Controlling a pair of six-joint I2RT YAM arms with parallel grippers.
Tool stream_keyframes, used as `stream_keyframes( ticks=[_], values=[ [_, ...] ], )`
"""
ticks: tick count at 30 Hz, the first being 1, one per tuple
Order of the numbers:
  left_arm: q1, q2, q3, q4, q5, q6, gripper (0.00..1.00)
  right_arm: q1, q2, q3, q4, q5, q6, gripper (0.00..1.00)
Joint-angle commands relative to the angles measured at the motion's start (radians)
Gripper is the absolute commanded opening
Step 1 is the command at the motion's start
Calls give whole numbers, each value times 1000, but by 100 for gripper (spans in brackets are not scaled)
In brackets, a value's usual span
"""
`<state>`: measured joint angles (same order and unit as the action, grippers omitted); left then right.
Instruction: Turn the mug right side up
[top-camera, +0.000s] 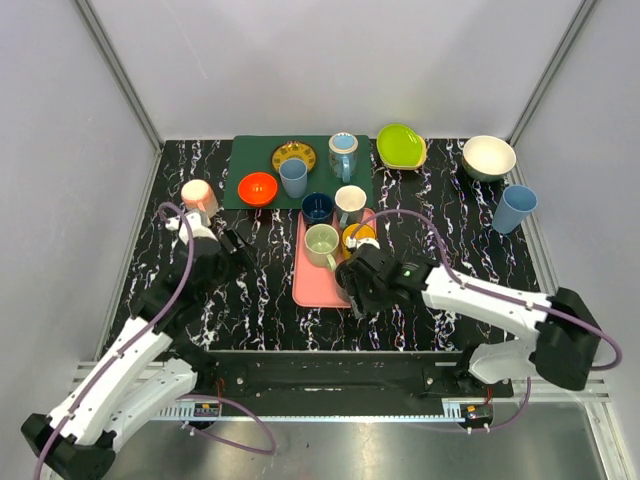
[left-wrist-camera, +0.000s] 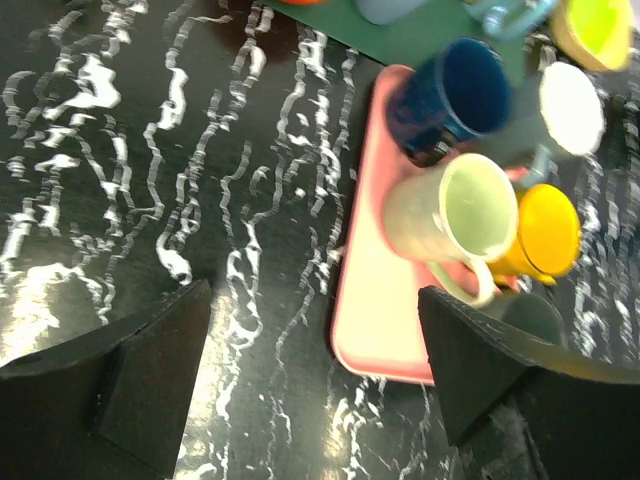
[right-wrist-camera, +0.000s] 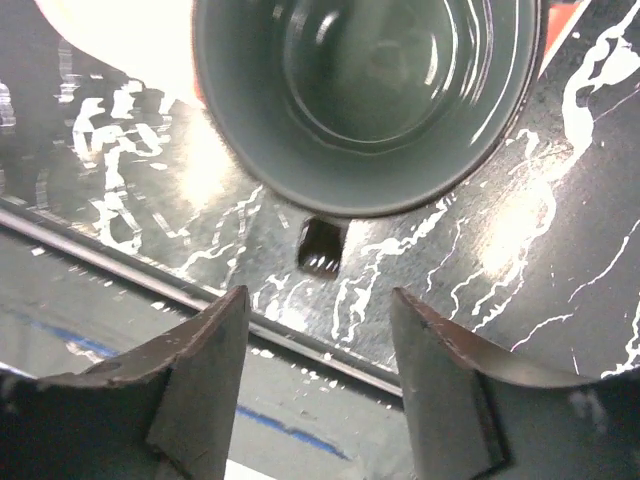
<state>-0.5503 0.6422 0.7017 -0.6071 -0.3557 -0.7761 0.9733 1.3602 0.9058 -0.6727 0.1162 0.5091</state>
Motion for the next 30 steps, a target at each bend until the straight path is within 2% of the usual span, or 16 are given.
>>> stream_keyframes(
  ticks=[1, 5, 6, 7, 11, 17, 23, 30],
  values=[
    [128, 140, 111, 6, 41, 69, 89, 21, -131, 122, -57, -45, 5, 66],
    [396, 313, 179, 58, 220, 115, 88, 24, -251, 199, -31, -36, -17, 68],
    [476, 383, 186, 105, 251, 129, 83, 22, -303, 203, 5, -8, -23, 68],
    [502, 420, 196, 125, 282, 135, 82, 22, -328, 199, 25, 6, -33, 68],
    [547, 634, 318, 168, 218, 185, 77, 22, -380, 183, 61, 68, -82, 69],
    [615, 917, 436, 260, 279, 262, 73, 22, -401, 191, 50, 89, -122, 69],
    [659, 1051, 516, 300, 284, 365, 70, 21, -449, 193, 84, 79, -150, 70],
    [687, 1128, 581, 290, 271, 442, 62, 21, -486, 156, 96, 114, -182, 71]
  ],
)
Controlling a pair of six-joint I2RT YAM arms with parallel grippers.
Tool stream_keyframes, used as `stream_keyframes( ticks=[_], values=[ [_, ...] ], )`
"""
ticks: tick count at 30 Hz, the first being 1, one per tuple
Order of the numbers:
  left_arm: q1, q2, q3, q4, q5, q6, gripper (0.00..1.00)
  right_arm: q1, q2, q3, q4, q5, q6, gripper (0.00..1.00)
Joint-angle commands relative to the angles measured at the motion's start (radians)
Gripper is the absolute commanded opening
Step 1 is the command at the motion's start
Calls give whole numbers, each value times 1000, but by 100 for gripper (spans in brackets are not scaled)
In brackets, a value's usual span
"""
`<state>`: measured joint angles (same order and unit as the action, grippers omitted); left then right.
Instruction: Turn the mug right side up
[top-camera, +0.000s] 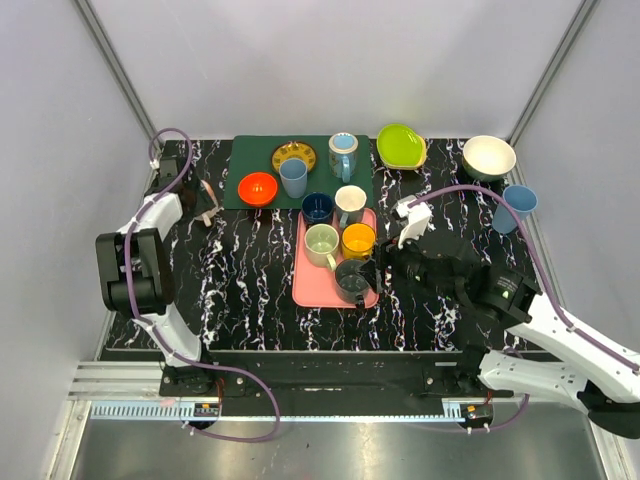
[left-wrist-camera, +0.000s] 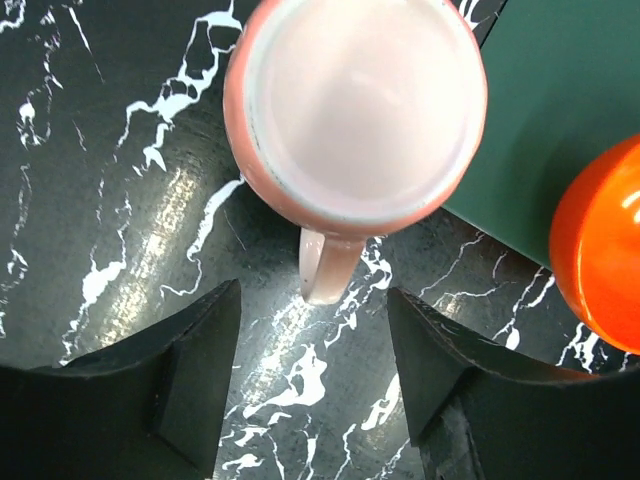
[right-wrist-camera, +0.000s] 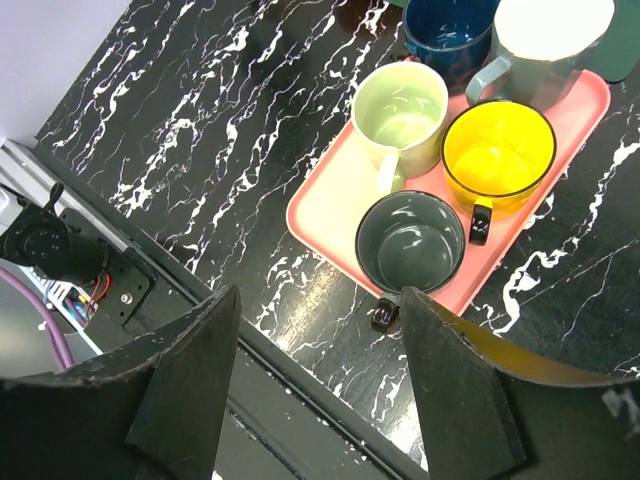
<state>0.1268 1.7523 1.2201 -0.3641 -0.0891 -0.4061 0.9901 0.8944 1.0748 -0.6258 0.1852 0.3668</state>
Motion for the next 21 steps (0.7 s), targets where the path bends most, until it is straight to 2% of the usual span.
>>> stream_keyframes(
  ticks=[1, 21],
  values=[
    [10, 22, 64, 47, 3, 69, 61, 4, -23, -19, 52, 48, -40, 71],
    [2, 131, 127, 102, 14, 62, 50, 4, 12, -61, 86, 74, -40, 72]
  ],
)
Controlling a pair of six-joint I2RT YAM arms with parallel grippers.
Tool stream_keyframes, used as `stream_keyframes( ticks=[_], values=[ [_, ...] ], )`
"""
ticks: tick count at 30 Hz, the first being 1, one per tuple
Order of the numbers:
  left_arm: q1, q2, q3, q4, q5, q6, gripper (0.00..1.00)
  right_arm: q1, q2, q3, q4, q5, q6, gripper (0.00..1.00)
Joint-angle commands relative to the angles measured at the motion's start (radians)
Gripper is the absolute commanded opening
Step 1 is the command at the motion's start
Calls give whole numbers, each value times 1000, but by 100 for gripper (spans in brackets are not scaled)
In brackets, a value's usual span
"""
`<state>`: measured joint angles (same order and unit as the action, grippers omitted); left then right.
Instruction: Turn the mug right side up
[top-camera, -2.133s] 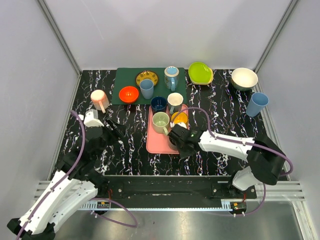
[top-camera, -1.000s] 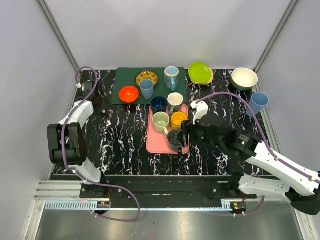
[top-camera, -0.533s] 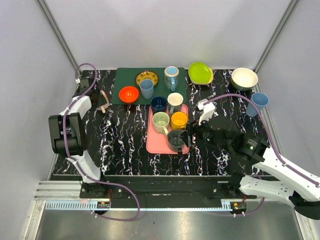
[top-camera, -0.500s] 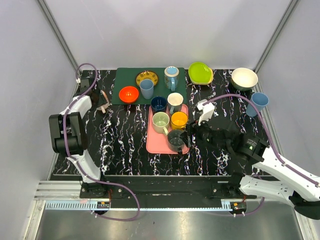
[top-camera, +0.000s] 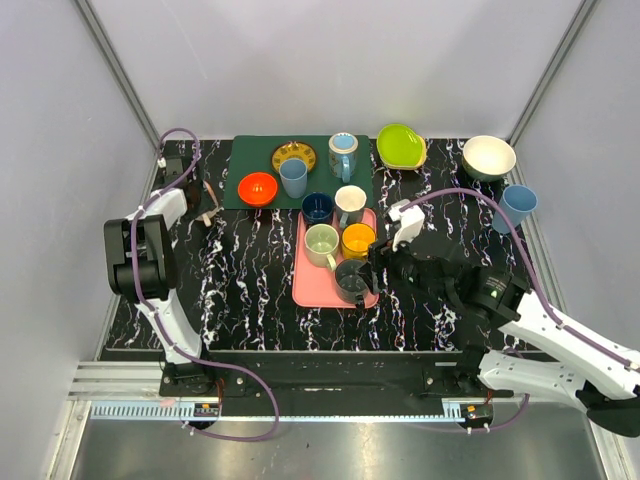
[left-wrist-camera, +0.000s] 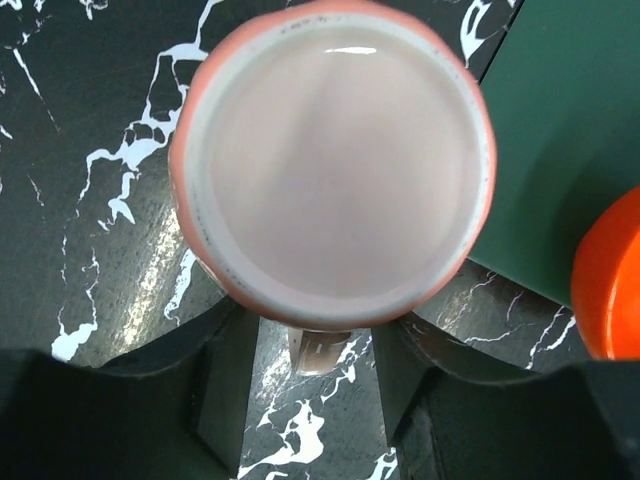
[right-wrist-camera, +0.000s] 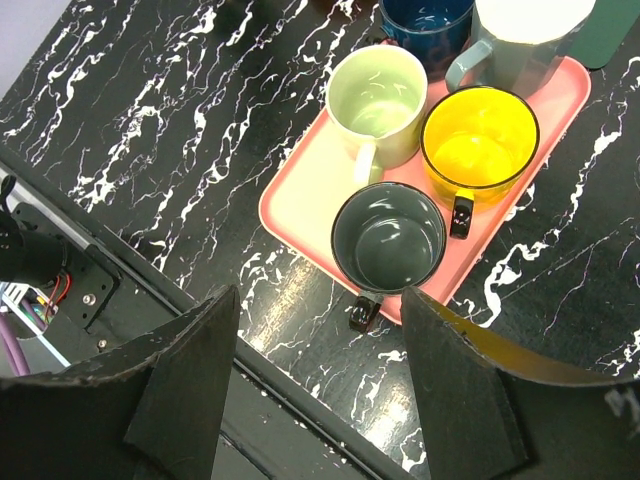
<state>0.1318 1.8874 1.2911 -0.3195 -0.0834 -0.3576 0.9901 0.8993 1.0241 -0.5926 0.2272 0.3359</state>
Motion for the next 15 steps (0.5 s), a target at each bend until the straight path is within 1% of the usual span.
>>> stream_keyframes(
  ticks=[1, 2, 3, 5, 6, 11, 13, 15],
  values=[
    [-4, -1, 60, 59, 8, 17, 49, 4, 10, -12, 56, 32, -8, 72],
    [-4, 2, 65, 57, 8, 23, 46, 4, 16, -15, 60, 31, -8, 72],
    [-4, 4, 79, 53, 5, 26, 36, 5, 19, -15, 62, 31, -8, 72],
    [-4, 9, 86, 40, 1, 32, 27, 4, 29, -15, 63, 27, -6, 71],
    [-3, 9, 85, 40, -1, 32, 20, 4, 29, -15, 65, 26, -6, 72],
    [-4, 9, 83, 31, -6, 35, 7, 4, 32, -16, 68, 26, 0, 72],
    [-4, 6, 82, 28, -4, 35, 0, 4, 29, -18, 66, 27, 5, 71],
    [-3, -4, 77, 27, 0, 23, 0, 4, 26, -19, 70, 27, 8, 71]
  ],
)
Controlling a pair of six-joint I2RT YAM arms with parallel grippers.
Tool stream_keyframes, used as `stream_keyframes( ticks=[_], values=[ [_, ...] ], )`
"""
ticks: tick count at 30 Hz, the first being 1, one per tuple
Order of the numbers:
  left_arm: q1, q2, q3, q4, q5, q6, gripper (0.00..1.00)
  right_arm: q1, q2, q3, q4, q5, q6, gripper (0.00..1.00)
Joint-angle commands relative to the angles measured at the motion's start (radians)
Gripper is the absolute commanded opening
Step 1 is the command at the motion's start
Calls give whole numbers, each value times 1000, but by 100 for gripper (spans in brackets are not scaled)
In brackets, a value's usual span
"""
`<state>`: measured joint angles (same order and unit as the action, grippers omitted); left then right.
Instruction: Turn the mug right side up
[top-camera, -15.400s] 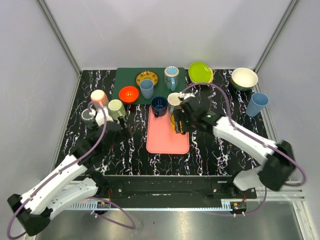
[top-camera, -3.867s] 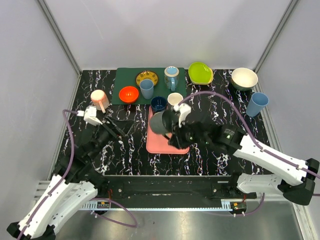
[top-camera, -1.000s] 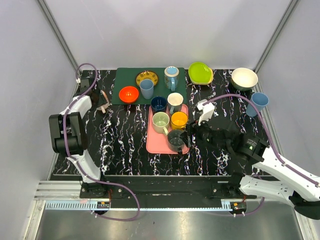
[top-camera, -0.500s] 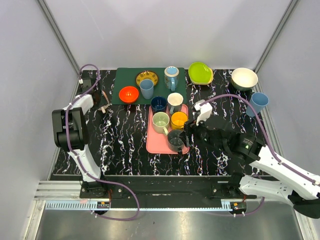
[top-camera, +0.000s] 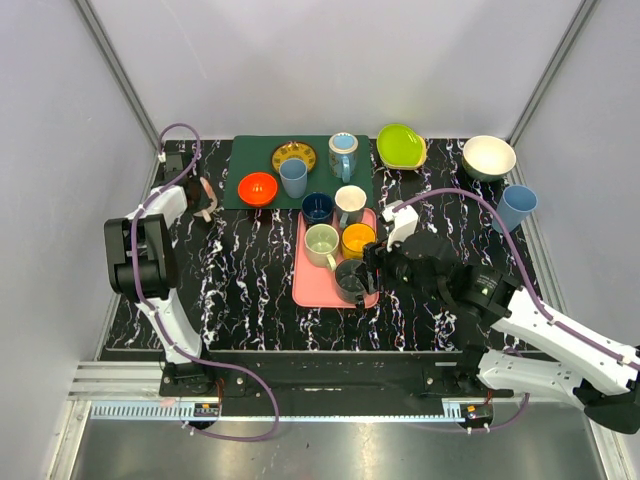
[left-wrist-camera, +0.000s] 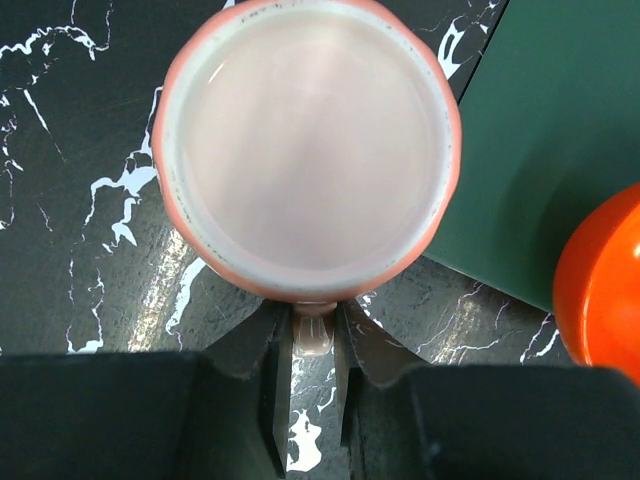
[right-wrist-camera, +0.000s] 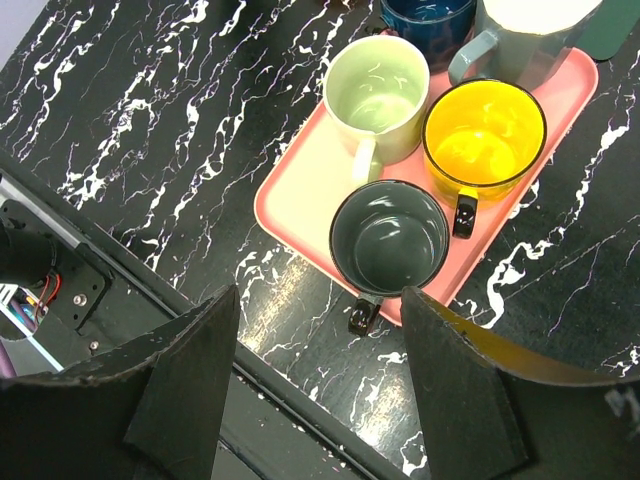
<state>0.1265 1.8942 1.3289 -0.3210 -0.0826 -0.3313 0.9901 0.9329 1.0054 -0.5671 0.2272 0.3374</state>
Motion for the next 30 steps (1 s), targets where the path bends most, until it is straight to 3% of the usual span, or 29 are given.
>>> stream_keyframes(
  ticks=[1, 6, 15, 18, 22, 23, 25, 30],
  values=[
    [1, -29, 36, 28, 0, -18, 0, 4, -11, -2, 42, 26, 9, 71],
    [-10, -208, -60, 37, -17, -120, 0, 4, -3, -4, 58, 11, 17, 71],
    [-120, -783, -253, 25, 130, -291, 0, 4, 47, 12, 237, -60, 57, 71],
    [-200, -940, -342, 103, 239, -386, 0, -4, 49, 5, 357, -162, 106, 72],
    [-292, -1121, -485, 403, 398, -584, 0, -45, 90, 41, 505, -408, 225, 75],
    [-306, -1139, -531, 459, 458, -619, 0, -59, 87, 29, 556, -513, 259, 75],
    [-361, -1179, -563, 581, 497, -699, 0, -90, 69, -34, 758, -574, 372, 78],
    [-455, -1239, -617, 775, 555, -816, 0, -168, 90, -114, 1016, -724, 601, 85]
  ],
)
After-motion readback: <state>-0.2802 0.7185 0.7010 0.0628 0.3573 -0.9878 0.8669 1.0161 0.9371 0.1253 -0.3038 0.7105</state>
